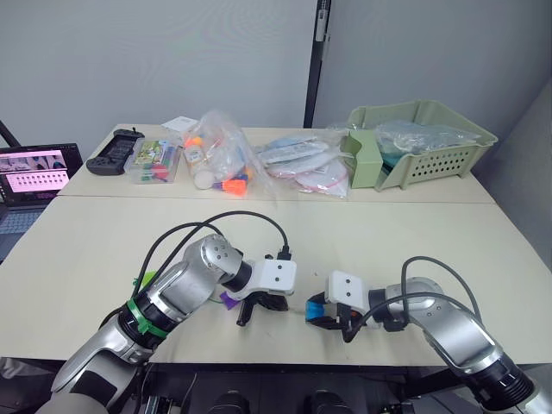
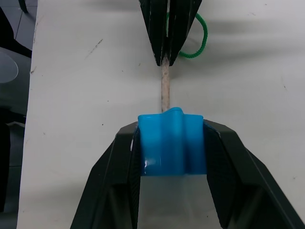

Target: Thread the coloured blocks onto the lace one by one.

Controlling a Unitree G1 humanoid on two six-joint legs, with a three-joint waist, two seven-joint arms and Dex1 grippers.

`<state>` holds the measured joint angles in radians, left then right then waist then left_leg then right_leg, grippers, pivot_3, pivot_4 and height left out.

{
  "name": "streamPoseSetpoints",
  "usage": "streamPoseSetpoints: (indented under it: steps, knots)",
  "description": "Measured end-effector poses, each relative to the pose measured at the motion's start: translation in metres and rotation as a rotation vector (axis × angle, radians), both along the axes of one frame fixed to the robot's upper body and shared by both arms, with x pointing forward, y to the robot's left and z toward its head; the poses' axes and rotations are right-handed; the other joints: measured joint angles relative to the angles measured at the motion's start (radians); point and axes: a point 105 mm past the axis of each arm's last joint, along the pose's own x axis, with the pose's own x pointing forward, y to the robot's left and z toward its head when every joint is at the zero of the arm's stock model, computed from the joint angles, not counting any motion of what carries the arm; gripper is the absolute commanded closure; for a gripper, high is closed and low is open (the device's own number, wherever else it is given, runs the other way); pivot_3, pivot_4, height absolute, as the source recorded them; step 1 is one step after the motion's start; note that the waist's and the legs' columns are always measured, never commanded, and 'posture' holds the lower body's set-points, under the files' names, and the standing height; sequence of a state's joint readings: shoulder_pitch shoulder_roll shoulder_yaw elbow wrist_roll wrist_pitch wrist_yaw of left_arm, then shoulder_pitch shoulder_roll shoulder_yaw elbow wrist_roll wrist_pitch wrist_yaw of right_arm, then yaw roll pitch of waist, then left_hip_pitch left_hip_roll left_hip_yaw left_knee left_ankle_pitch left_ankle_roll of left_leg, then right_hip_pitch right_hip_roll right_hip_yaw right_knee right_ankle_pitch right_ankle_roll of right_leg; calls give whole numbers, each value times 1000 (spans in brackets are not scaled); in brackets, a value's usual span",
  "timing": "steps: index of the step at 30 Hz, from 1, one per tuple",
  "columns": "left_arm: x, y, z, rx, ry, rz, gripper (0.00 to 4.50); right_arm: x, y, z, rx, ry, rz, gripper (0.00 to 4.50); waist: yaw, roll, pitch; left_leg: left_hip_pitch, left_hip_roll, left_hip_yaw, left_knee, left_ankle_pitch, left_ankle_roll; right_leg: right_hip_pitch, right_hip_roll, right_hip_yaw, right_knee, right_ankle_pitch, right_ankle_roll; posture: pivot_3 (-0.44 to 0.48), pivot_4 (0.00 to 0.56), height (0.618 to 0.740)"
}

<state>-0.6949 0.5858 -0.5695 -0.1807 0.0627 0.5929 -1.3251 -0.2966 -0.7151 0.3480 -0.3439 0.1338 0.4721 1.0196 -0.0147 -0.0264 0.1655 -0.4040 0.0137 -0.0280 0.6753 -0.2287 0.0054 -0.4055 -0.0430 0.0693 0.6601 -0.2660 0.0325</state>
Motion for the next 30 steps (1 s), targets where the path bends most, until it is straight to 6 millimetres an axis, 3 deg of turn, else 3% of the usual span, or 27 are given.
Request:
streamPoseSetpoints:
  steps: [11, 17, 26, 30]
  knots:
    - [1, -4, -2, 7, -11, 21, 4500, 1, 2, 0, 6, -1, -3, 3138, -1, 0, 0, 0, 0, 0, 0, 0, 0, 0, 0, 0, 0, 0, 0, 0, 150, 740]
    - [-3, -30, -2, -54, -7, 0, 4500, 1, 3, 0, 10, -8, -10, 3138, 0, 0, 0, 0, 0, 0, 0, 0, 0, 0, 0, 0, 0, 0, 0, 0, 150, 740]
    - [0, -34, -4, -99, 66, 60, 4500, 3, 0, 1, 1, -14, -27, 3138, 1, 0, 0, 0, 0, 0, 1, 0, 0, 0, 0, 0, 0, 0, 0, 0, 150, 740]
    - [2, -32, -2, -174, 101, 86, 3198, 4, -2, 1, -1, -17, -35, 3138, 2, 0, 0, 0, 0, 0, 1, 0, 0, 0, 0, 0, 0, 0, 0, 0, 150, 740]
